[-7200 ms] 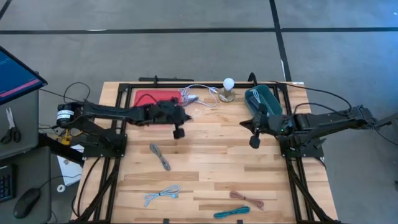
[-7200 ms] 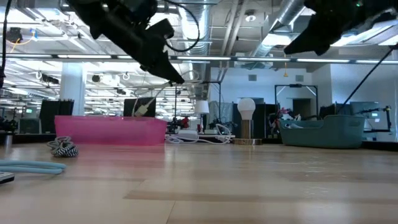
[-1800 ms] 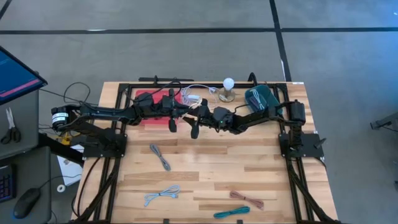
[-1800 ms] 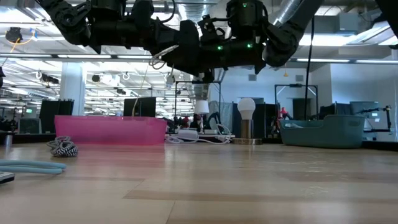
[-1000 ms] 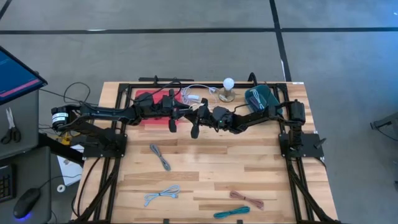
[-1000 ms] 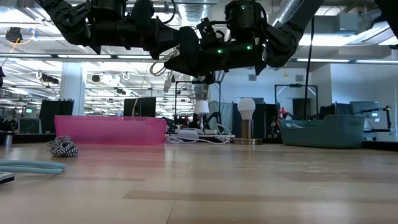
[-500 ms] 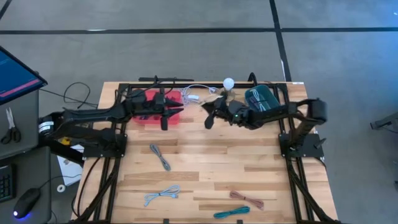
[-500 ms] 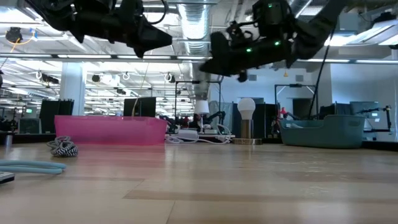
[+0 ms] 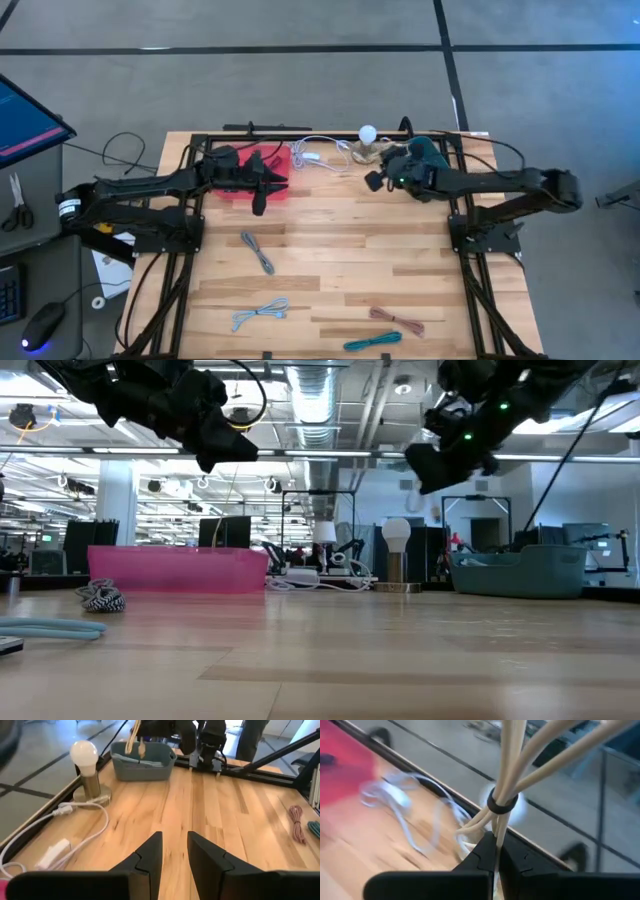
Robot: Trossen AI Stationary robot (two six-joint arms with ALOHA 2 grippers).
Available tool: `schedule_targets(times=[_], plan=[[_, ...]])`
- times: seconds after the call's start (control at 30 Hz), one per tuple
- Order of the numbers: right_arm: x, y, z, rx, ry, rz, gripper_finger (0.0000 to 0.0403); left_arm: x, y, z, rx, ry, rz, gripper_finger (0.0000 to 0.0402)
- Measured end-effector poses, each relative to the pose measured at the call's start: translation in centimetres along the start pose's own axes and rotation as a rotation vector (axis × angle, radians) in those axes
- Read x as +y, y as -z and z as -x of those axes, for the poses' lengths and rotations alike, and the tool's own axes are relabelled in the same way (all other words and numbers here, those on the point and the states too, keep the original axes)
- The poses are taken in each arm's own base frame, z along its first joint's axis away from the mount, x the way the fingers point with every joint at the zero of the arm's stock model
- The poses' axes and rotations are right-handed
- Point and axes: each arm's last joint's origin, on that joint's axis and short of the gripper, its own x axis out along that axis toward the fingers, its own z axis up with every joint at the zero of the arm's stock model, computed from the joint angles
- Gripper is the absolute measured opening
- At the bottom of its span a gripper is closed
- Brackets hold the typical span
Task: Pick & Place USB Port
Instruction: Put the white charger cable into the blue bin
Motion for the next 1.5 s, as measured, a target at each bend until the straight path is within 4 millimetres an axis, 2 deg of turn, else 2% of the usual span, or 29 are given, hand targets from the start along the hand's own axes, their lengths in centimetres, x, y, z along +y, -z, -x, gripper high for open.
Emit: schedule_targets(times=[0.2,0.4,0.6,0.9,1.17,1.4,1.5], plan=[[-3.2,1.6,1.5,0.16,0.154,-0.035,0.0,0.0,0.1,0.0,0.006,0.0,0.002,0.009],[-4.9,3.2,1.7,0.308,0.249,-0.085,0.0,0.0,0.1,0.0,0.006,0.0,0.002,0.009],[-5.3,4.4,0.8,0.435,0.276,-0.099,0.0,0.0,0.1,0.0,0.006,0.0,0.002,0.009],[-5.6,6.3,-1.5,0.656,0.294,-0.088,0.0,0.0,0.1,0.0,0.01,0.0,0.003,0.009],[-5.5,7.7,-2.9,0.76,0.324,-0.06,0.0001,0.0,0.1,0.0,0.014,0.0,0.004,0.009],[-5.3,8.0,-3.2,0.779,0.328,-0.038,0.0035,0.0,0.1,0.0,0.014,0.0,0.004,0.009],[-5.2,7.3,-3.3,0.766,0.32,-0.04,0.0054,0.0,0.1,0.0,0.014,0.0,0.004,0.009]])
